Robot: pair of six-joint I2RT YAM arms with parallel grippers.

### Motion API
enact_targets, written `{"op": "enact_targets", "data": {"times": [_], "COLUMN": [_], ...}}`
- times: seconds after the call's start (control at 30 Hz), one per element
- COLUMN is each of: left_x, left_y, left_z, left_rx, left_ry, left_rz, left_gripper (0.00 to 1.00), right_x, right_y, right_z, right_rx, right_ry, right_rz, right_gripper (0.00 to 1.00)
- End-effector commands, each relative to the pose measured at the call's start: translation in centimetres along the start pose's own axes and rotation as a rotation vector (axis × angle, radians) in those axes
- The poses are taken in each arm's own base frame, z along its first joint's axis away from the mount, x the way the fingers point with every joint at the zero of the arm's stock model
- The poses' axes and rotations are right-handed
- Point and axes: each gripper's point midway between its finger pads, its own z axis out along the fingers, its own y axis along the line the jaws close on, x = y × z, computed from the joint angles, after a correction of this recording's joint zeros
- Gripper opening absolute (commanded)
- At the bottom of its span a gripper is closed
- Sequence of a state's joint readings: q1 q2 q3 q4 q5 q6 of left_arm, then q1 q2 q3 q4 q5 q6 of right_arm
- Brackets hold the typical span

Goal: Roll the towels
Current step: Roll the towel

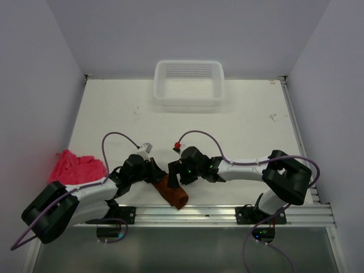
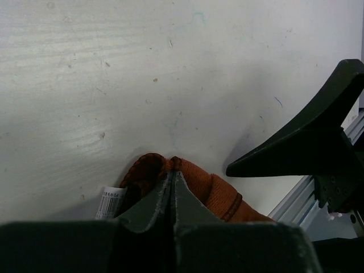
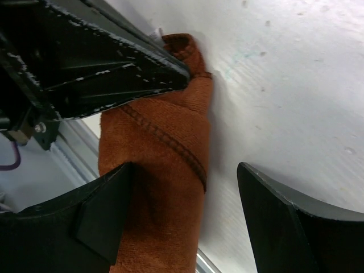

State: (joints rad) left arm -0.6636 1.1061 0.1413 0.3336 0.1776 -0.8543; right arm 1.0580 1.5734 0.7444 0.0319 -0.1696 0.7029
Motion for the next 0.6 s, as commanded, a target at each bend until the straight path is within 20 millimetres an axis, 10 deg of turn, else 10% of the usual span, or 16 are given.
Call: {"op": "enact_targets", "data": {"times": [0.0, 0.57], "left_x": [4.4, 4.3], "left_y": [5.5, 5.4], "left_z": [-1.1, -1.2], "left_rx": [-0.197, -0.191], "left_ry": [0.125, 0.111], "left_rz": [-0.004, -0.008], "left_gripper": [0.02, 0.02], "right_x": [0.5, 2.8], "right_y": [2.4, 3.8], "right_z": [0.2, 0.0], "right_rx": [-0.139, -0.196], "right_ry": [0.021, 0.097], "right_rz": [0.024, 0.100], "right_gripper": [0.78, 0.76]}}
